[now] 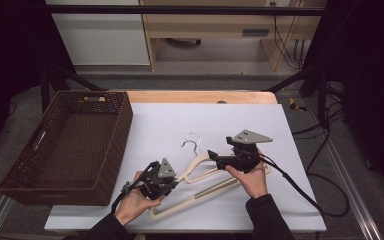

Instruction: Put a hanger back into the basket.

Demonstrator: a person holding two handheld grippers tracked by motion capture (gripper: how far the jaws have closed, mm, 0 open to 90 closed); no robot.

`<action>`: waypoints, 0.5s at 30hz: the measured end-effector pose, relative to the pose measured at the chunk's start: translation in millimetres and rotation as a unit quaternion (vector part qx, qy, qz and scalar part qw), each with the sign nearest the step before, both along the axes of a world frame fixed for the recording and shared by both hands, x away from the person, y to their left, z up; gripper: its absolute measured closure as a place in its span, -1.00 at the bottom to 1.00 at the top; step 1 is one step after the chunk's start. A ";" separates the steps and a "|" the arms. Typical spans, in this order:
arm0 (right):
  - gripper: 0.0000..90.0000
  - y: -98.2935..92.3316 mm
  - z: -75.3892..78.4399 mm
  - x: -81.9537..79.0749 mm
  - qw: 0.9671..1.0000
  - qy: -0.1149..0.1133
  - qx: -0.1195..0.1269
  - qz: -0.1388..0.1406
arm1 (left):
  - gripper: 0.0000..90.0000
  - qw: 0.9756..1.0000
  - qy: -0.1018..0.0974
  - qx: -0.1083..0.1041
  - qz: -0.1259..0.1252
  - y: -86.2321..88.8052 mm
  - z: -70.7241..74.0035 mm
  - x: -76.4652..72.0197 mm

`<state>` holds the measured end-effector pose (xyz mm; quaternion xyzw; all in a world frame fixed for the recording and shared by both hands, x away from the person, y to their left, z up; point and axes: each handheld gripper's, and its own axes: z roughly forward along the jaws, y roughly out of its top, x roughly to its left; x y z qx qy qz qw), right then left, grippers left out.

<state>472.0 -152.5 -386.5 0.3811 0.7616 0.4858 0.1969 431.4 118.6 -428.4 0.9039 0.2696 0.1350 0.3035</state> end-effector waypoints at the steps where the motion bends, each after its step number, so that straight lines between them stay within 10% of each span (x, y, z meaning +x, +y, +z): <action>1: -0.50 4.3 -0.9 3.3 1.000 0.005 -0.002 -0.002 | 0.76 1.000 0.000 0.001 0.000 -0.2 -0.1 -0.2; 15: -0.06 36.9 -23.7 32.4 0.999 0.050 -0.016 0.007 | 0.76 1.000 -0.008 0.009 0.000 -2.2 1.8 -4.0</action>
